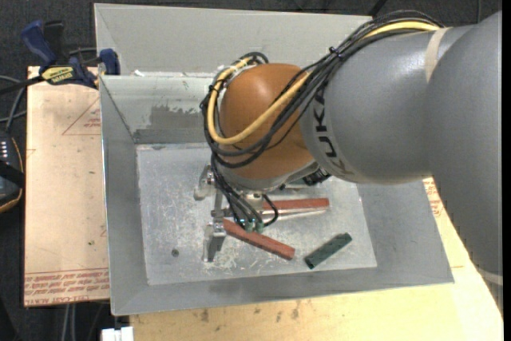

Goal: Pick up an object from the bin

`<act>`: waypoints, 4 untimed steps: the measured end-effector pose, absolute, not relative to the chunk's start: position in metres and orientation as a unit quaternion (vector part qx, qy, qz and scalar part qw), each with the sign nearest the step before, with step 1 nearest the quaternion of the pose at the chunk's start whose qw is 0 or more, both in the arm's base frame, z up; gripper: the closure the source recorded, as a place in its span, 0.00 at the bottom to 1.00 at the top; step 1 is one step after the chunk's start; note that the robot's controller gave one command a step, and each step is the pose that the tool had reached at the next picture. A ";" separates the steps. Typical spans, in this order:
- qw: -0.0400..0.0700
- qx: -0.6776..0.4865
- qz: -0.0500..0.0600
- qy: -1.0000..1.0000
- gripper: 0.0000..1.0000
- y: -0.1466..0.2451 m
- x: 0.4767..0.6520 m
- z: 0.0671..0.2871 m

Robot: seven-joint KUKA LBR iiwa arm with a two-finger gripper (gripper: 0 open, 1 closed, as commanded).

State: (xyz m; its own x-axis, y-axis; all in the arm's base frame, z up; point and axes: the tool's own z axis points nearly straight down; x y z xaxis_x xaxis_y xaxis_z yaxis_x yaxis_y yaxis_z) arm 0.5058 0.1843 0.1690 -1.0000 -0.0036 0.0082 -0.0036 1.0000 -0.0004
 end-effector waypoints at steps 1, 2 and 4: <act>0.000 0.000 0.000 -1.000 0.00 0.183 0.508 0.173; -0.004 0.001 -0.002 -1.000 0.00 0.159 0.512 0.133; -0.003 0.135 -0.003 -0.991 0.00 0.127 0.527 0.076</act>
Offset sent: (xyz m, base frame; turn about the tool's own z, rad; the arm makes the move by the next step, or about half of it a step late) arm 0.0076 -0.0660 -0.0984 0.0047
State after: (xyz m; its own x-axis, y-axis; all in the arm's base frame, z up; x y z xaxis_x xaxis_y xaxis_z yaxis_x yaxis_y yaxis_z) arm 0.5274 0.1270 0.0758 -0.9635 -0.2678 -0.0064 -0.2678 0.9635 0.0056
